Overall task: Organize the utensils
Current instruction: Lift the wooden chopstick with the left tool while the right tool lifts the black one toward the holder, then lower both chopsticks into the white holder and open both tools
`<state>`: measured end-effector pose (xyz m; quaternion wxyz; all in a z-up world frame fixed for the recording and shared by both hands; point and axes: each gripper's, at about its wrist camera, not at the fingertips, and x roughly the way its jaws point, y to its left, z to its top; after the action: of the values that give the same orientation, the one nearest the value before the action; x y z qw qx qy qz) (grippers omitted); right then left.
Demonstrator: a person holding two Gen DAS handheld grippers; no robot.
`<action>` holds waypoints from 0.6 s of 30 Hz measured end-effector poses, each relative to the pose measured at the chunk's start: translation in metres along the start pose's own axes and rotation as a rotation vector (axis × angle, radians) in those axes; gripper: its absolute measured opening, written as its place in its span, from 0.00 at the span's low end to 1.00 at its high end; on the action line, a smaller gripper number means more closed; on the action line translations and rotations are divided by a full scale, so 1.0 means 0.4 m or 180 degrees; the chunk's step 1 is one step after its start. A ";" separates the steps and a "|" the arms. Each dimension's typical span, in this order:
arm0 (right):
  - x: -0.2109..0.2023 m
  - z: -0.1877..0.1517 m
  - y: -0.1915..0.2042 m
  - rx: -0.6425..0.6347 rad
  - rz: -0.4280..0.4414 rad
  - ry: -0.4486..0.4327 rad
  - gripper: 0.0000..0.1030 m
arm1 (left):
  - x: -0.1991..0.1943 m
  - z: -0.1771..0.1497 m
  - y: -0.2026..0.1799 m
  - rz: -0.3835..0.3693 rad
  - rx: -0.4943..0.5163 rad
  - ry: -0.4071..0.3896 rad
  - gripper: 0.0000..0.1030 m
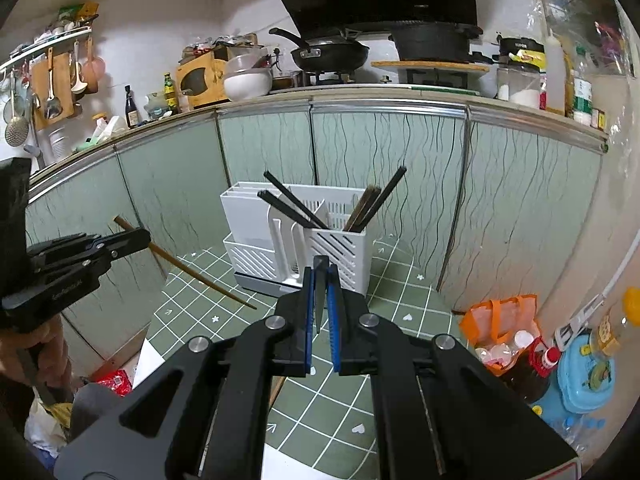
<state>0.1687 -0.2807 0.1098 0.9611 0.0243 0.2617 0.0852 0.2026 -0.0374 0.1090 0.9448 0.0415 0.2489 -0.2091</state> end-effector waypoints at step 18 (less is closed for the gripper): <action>-0.047 0.163 -0.069 -0.0078 0.0292 -0.0106 0.06 | 0.009 0.150 -0.011 -0.0556 0.0287 -0.0043 0.08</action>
<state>0.1898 -0.3112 0.1728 0.9606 0.0259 0.2432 0.1320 0.2307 -0.0535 0.1598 0.9218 0.0608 0.2356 -0.3019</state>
